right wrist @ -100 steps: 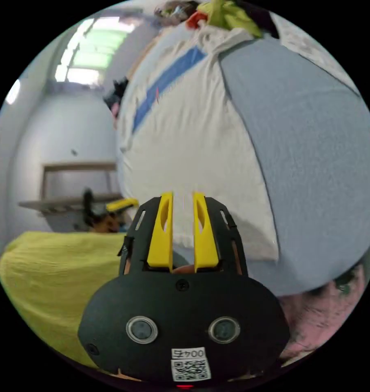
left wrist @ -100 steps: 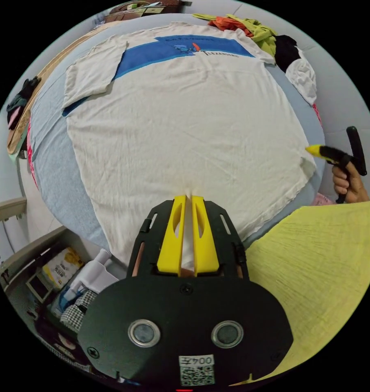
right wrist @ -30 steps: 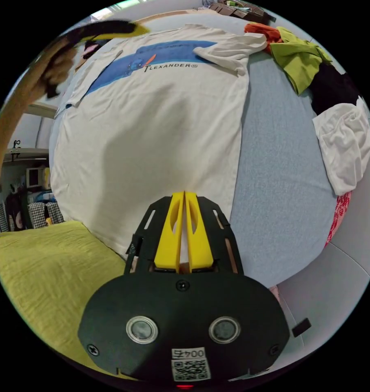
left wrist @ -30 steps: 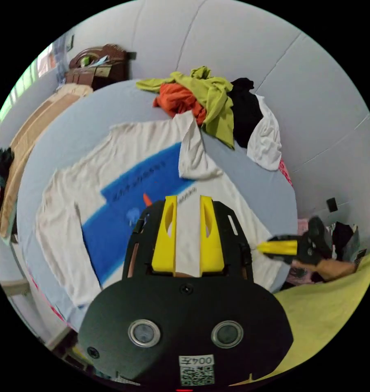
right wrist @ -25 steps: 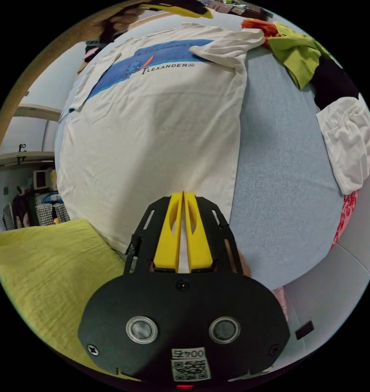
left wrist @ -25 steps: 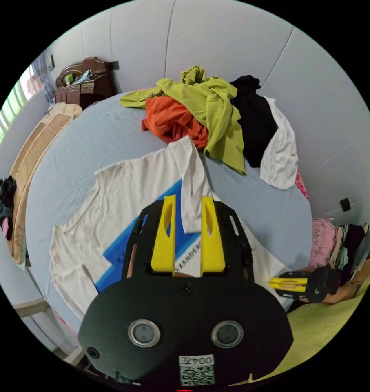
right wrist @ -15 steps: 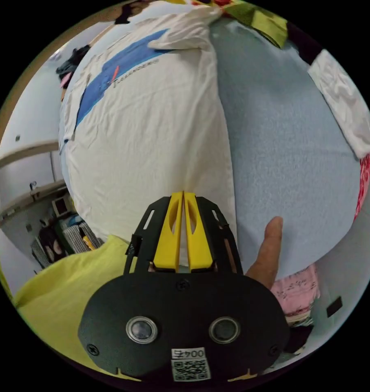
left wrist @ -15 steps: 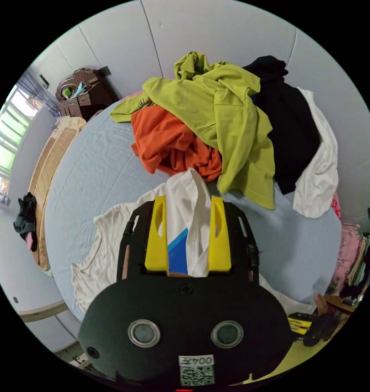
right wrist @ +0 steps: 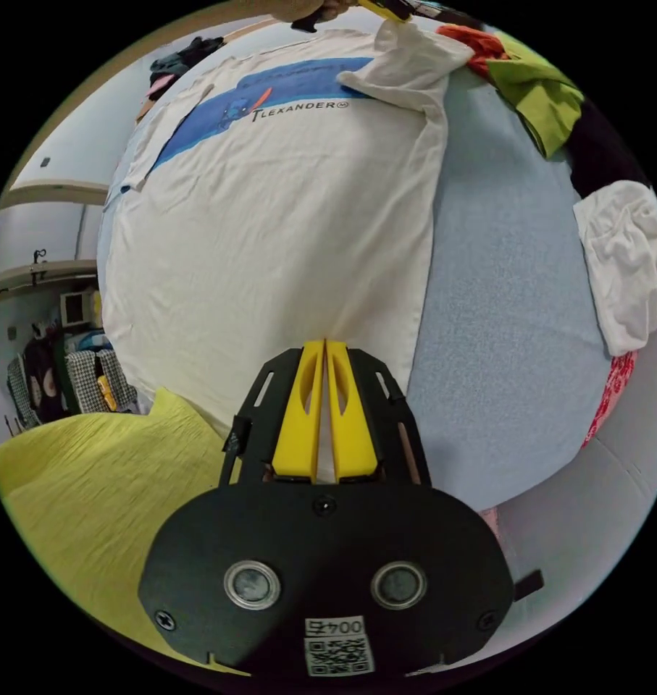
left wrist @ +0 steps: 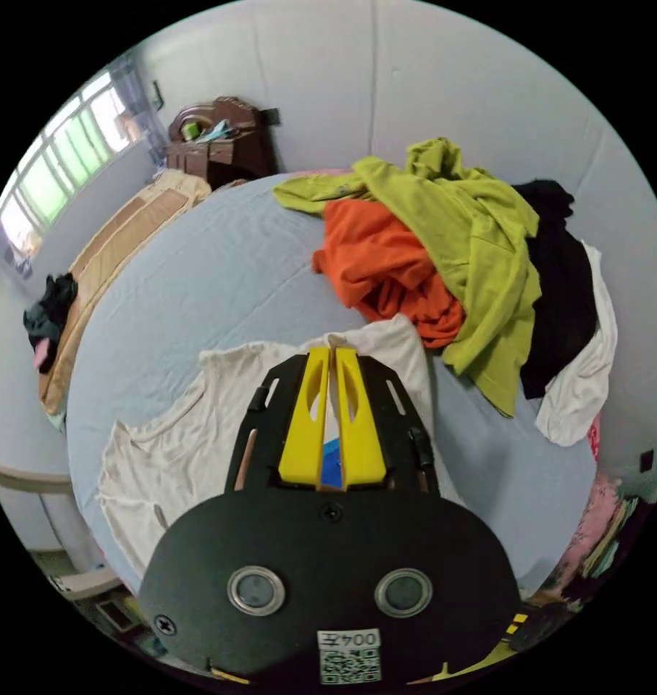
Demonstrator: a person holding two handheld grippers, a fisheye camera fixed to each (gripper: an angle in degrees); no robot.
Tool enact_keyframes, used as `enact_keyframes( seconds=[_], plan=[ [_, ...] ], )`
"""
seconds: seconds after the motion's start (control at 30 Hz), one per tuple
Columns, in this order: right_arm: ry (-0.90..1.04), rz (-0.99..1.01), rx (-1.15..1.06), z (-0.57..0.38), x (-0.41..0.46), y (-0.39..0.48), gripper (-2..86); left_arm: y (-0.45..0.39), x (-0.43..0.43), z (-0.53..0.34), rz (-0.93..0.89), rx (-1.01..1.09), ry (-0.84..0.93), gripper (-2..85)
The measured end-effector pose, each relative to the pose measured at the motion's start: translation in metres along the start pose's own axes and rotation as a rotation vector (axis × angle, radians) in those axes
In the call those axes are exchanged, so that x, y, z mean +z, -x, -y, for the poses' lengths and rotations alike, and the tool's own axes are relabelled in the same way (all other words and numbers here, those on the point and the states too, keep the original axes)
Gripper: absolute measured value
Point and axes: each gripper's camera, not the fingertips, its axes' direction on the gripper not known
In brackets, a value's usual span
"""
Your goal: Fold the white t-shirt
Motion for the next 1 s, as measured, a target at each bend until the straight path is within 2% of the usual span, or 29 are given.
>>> enact_keyframes(
  seconds=[0.1,0.23,0.37,0.5,0.6,0.73,0.83,1.0],
  plan=[
    [0.005,-0.038,-0.024,0.001,0.001,0.006,-0.8,0.044,0.012,-0.014,-0.06,-0.098,0.035,3.3],
    [-0.025,-0.085,-0.037,-0.006,0.003,0.013,-0.8,0.075,0.007,-0.033,-0.142,-0.116,0.023,5.3],
    [-0.091,-0.188,-0.159,-0.021,0.007,0.028,-0.8,0.073,-0.014,-0.069,-0.152,0.034,-0.024,6.3],
    [-0.123,-0.181,-0.101,-0.027,0.007,0.026,-0.7,0.038,-0.018,-0.123,-0.286,0.24,-0.02,6.6],
    [-0.143,-0.198,-0.102,-0.032,0.008,0.026,-0.7,0.012,-0.011,-0.149,-0.216,0.336,-0.006,7.3],
    [-0.156,-0.22,-0.093,-0.035,0.009,0.025,-0.6,0.006,-0.004,-0.157,-0.168,0.326,-0.018,8.5],
    [-0.169,-0.204,-0.072,-0.038,0.008,0.018,-0.6,0.011,0.004,-0.154,-0.211,0.296,0.007,8.5],
    [-0.183,-0.146,-0.031,-0.042,0.005,0.0,-0.5,0.019,-0.018,-0.152,-0.248,0.242,-0.028,2.3]
  ],
)
